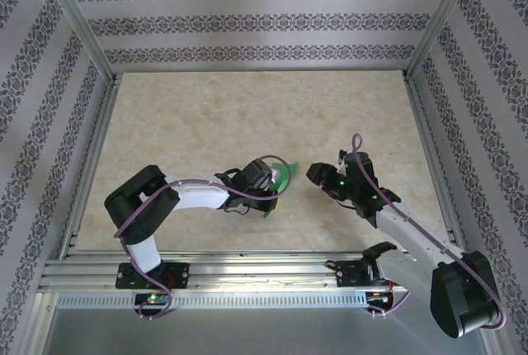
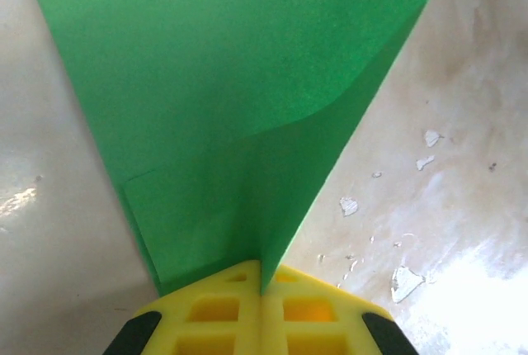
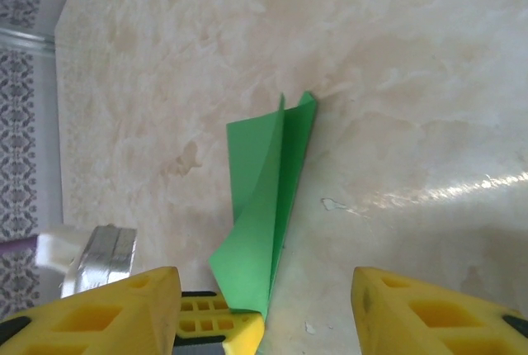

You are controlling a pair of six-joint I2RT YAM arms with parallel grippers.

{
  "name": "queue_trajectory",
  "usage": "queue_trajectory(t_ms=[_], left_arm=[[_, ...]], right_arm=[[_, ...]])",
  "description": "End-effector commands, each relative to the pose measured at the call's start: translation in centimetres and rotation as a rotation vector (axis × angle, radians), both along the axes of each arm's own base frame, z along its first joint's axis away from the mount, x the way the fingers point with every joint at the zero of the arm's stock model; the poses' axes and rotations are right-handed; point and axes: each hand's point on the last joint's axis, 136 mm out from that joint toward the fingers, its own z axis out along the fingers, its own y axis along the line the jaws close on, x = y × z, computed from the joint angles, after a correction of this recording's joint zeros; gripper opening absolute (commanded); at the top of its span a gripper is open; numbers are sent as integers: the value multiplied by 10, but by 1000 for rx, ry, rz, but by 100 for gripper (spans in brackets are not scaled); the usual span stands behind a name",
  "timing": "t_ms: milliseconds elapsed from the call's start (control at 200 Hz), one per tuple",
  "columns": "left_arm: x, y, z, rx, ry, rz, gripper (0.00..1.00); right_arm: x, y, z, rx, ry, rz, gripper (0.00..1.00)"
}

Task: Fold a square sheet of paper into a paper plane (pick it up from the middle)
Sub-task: Fold the wing for the fifth time at the center of the table.

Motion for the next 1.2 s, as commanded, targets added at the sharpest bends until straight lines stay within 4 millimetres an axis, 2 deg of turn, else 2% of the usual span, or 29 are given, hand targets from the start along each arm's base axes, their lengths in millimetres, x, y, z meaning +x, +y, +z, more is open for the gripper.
queue_trajectory(t_ms=[0, 170, 305, 555, 919, 1194], left_arm=[[4, -9, 17, -141, 28, 8, 0], [7, -11, 20, -255, 74, 8, 0], [9, -12, 24, -330, 102, 9, 0], [11, -8, 19, -381, 158, 34, 0], [8, -5, 10, -381, 190, 40, 0], [6, 0, 4, -386, 211, 56, 0]], right_arm=[[2, 16, 22, -1, -74, 108, 54], [-6, 43, 13, 38, -34, 235, 43], [-11, 64, -3, 21, 16, 311, 32], [-5, 84, -24, 7, 57, 350, 12], [8, 102, -31, 87, 60, 377, 8], [22, 104, -42, 183, 66, 334, 6]])
